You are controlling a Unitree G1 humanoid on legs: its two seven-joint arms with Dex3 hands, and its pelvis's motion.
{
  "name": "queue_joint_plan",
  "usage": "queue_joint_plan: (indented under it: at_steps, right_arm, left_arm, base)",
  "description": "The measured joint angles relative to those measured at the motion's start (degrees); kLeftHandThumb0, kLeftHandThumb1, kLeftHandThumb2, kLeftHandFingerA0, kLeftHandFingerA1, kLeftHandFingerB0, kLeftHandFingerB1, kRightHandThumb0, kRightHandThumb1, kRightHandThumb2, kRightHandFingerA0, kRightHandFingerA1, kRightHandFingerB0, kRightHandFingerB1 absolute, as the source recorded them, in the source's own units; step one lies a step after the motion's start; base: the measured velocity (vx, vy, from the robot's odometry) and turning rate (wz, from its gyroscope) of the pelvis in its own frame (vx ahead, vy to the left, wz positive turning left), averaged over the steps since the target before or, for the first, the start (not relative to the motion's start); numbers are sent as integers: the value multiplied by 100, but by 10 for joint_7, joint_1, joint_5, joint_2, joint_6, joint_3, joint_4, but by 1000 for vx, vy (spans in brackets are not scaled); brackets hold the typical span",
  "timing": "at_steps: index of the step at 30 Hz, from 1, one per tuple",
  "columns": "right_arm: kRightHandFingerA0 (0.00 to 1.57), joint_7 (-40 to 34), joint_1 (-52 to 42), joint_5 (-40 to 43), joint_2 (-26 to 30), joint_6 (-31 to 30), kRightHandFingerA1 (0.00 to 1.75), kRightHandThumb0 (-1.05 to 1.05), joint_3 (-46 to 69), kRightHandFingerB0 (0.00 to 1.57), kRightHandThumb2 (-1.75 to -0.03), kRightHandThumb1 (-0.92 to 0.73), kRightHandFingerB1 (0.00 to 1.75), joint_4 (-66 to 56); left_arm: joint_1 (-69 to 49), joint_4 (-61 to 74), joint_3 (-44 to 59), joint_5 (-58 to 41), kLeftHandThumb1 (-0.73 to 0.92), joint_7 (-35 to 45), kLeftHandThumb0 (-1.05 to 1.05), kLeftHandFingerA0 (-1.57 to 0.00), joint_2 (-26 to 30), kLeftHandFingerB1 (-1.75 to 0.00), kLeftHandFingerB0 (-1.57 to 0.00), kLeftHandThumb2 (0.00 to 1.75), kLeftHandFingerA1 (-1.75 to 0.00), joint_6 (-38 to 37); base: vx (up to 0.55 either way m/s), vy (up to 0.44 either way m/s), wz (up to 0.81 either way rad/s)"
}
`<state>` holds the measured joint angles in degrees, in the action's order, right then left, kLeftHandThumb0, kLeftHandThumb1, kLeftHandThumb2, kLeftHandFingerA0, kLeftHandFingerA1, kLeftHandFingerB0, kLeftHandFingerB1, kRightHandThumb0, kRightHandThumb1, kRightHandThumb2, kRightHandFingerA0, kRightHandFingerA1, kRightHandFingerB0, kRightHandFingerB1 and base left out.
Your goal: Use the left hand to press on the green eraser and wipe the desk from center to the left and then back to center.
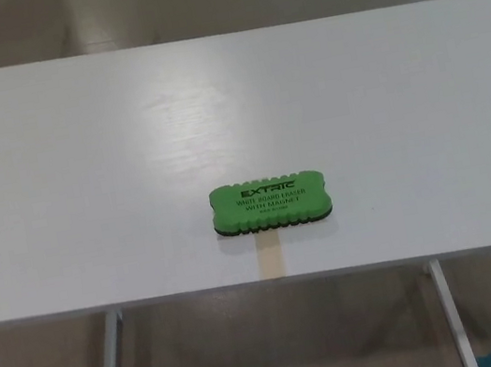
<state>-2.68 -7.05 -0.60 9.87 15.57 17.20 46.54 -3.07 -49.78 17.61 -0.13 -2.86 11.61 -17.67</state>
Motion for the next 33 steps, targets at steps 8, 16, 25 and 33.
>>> queue_joint_plan:
  at_steps: [8,16,25,33]
  right_arm:
    - [58,-12,1,16,-15,57,40,-46,24,46,-65,-80,34,6]
    - [51,-15,-15,14,-27,91,56,-49,7,38,-96,-68,50,-14]
    - [61,-9,-20,11,-38,118,43,-47,-21,42,-66,-81,34,-17]
    - [62,-5,-19,11,-37,128,44,-47,-32,41,-66,-81,33,-4]
  left_arm:
    - [1,-20,28,-16,68,-11,-41,-58,-10,-36,-52,60,-43,-72]
    - [-14,-1,1,-23,65,23,-45,-56,-4,-32,-36,60,-41,-102]
    - [-40,94,-53,-40,69,119,-32,-88,26,-43,-72,62,-48,-101]
    - [-79,180,-89,-62,71,197,-33,-85,65,-45,-76,61,-47,-93]
  base:
    - [0,0,0]
    - [0,0,0]
    - [0,0,0]
    - [0,0,0]
